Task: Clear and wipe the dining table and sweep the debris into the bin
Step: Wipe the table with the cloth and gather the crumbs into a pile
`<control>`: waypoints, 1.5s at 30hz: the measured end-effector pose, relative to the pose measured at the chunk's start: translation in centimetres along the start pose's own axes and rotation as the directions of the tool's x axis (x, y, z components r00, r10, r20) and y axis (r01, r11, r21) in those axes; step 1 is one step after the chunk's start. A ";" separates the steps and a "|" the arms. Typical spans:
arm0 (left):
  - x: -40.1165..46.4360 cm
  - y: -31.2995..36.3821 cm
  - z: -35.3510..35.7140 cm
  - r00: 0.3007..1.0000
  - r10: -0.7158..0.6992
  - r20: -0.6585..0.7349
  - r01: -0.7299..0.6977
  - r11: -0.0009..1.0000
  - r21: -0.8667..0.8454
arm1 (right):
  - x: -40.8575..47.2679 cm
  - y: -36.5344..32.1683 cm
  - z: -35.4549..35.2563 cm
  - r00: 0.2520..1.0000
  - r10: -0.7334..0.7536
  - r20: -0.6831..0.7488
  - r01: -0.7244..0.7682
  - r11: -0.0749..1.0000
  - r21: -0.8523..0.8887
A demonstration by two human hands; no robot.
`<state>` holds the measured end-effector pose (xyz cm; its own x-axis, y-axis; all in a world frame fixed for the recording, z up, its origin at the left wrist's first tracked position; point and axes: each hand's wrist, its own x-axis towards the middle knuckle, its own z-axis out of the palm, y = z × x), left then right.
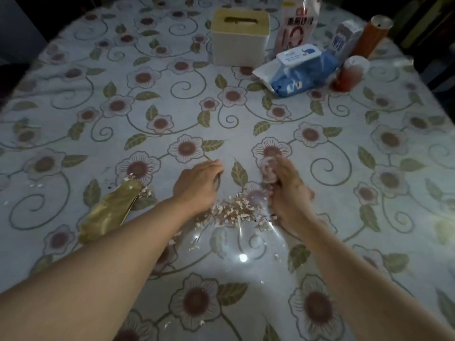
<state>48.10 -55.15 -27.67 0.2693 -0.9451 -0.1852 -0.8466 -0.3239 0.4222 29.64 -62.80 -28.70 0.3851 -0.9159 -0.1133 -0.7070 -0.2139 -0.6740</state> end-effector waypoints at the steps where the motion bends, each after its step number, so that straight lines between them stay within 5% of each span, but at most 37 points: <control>1: -0.1 0.1 -0.1 1.000 0.002 0.005 -0.002 1.000 0.003 | -1.5 -1.3 1.6 0.999 -0.033 0.026 0.032 0.997 0.065; 4: -0.7 0.7 -0.7 0.999 -0.012 0.043 0.011 1.000 0.024 | -4.8 -4.5 4.5 0.987 -0.157 0.016 0.154 0.983 0.103; 8: -1.9 1.4 -2.1 0.995 -0.076 0.061 0.074 0.997 0.027 | -5.4 -7.2 3.0 0.975 -0.176 0.133 0.130 0.946 0.297; 11: -2.4 2.0 -2.7 0.997 -0.066 0.045 0.063 0.997 0.052 | -6.1 -8.0 0.7 0.975 -0.207 -0.080 0.222 0.905 0.362; 18: -2.7 3.7 -3.6 0.994 -0.097 0.044 0.095 0.995 0.031 | -7.1 -7.9 -2.5 0.990 0.110 -0.090 -0.063 0.906 0.419; 28: -7.5 0.9 -9.7 0.987 -0.156 0.034 0.159 0.957 -0.244 | -8.7 -15.6 -4.6 0.963 0.265 -0.049 -0.179 0.767 0.616; 32: -10.0 1.3 -13.1 0.995 -0.041 0.094 0.091 0.779 -0.621 | -9.3 -19.2 -4.9 0.972 0.236 0.015 -0.189 0.739 0.646; 34: -11.2 1.2 -14.9 0.998 -0.056 0.012 0.049 0.728 -0.684 | -9.8 -20.8 -4.8 0.974 0.224 0.045 -0.207 0.782 0.588; 37: -12.5 0.1 -16.7 0.982 -0.144 -0.120 0.073 0.883 -0.463 | -10.5 -22.6 -4.9 0.970 0.242 -0.029 -0.191 0.828 0.527; 40: -14.1 -1.7 -17.5 0.969 -0.220 -0.112 0.168 0.920 -0.354 | -11.0 -23.9 -5.4 0.971 0.204 -0.123 -0.135 0.897 0.421; 45: -16.3 -3.9 -19.1 0.967 -0.237 -0.097 0.172 0.883 -0.437 | -11.7 -26.5 -4.8 0.974 0.038 -0.224 0.021 0.967 0.254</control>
<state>55.77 -39.32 -9.29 0.5055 -0.8411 -0.1925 -0.5002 -0.4675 0.7288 41.03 -48.06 -5.96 0.2156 -0.9761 0.0275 -0.5251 -0.1396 -0.8395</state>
